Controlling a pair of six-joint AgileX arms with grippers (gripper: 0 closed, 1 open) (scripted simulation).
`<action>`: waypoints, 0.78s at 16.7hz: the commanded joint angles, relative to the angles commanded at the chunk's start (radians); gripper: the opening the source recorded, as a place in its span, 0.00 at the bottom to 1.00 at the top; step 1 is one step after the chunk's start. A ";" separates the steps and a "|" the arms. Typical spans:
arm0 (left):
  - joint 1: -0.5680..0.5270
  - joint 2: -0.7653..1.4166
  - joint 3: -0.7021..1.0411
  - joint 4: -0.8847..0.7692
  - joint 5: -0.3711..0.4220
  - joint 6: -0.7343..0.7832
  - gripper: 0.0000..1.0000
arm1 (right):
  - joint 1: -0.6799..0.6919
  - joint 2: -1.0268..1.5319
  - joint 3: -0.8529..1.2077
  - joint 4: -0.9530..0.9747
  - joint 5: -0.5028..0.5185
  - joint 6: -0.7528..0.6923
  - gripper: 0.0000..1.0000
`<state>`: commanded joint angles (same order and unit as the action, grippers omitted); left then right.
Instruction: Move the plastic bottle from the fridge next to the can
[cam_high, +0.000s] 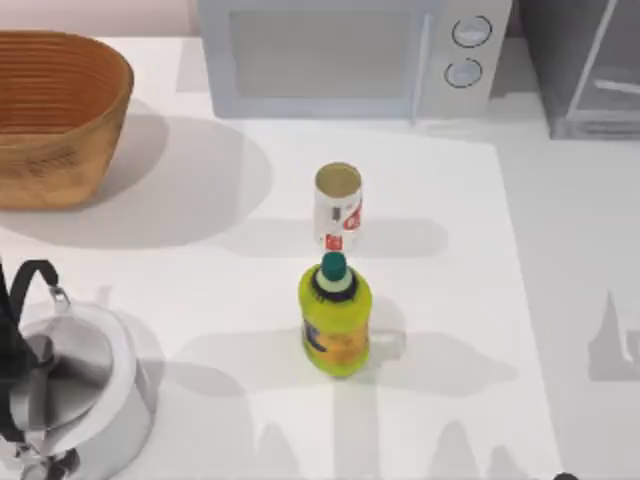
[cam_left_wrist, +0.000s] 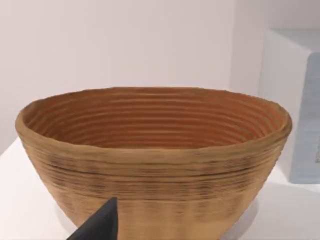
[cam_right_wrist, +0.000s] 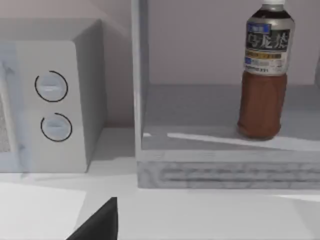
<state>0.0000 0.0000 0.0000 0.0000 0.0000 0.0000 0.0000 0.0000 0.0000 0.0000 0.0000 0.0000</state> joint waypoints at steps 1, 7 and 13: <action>0.000 0.000 0.000 0.000 0.000 0.000 1.00 | 0.000 0.000 0.000 0.000 0.000 0.000 1.00; 0.000 0.000 0.000 0.000 0.000 0.000 1.00 | -0.028 0.156 0.108 0.117 -0.019 0.001 1.00; 0.000 0.000 0.000 0.000 0.000 0.000 1.00 | -0.092 0.684 0.371 0.404 -0.079 0.007 1.00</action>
<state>0.0000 0.0000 0.0000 0.0000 0.0000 0.0000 -0.0921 0.6842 0.3709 0.4042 -0.0791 0.0075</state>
